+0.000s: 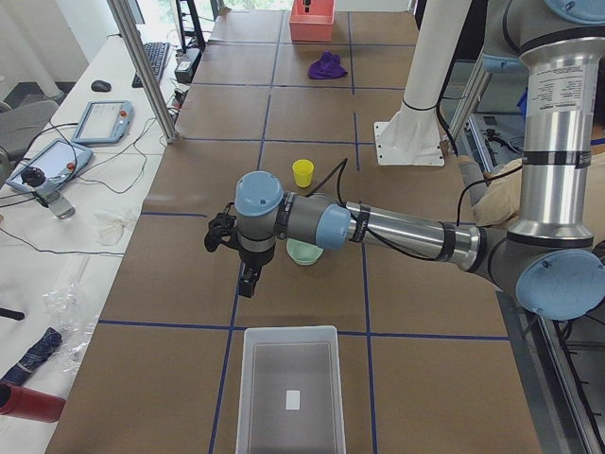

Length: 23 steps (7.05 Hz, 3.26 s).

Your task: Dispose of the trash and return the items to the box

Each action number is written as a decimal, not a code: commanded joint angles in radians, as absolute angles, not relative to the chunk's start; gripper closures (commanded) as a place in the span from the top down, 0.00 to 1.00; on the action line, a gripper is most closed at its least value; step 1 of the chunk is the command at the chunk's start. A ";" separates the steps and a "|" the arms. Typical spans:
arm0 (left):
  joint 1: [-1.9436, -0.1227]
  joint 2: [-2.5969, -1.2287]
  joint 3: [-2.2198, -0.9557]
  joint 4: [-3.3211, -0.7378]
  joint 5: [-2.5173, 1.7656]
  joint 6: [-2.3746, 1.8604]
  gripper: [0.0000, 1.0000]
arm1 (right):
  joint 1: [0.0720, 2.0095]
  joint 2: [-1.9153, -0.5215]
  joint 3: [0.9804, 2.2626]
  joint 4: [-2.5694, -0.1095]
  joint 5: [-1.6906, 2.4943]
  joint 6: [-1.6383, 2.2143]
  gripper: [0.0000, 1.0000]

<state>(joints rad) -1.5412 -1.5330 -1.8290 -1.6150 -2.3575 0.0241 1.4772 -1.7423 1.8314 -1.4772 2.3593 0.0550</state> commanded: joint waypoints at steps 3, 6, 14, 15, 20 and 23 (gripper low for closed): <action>-1.525 -1.546 -1.835 -1.618 -2.356 0.002 1.00 | 1.476 -1.741 1.832 -1.477 2.361 0.060 1.00; -1.511 -1.574 -1.821 -1.688 -2.367 -0.032 1.00 | 1.474 -1.738 1.832 -1.477 2.361 0.067 1.00; -0.669 -1.779 -2.002 -1.962 -1.990 -1.163 0.93 | 1.470 -1.758 1.809 -1.345 2.398 0.066 1.00; -0.638 -1.782 -1.990 -1.886 -1.984 -1.163 0.95 | 1.470 -1.758 1.809 -1.347 2.399 0.066 1.00; -0.643 -1.842 -1.921 -1.827 -1.970 -1.161 0.90 | 1.468 -1.759 1.790 -1.347 2.399 0.063 1.00; -0.635 -1.870 -1.838 -1.830 -1.965 -1.155 0.90 | 1.463 -1.753 1.775 -1.347 2.399 0.061 1.00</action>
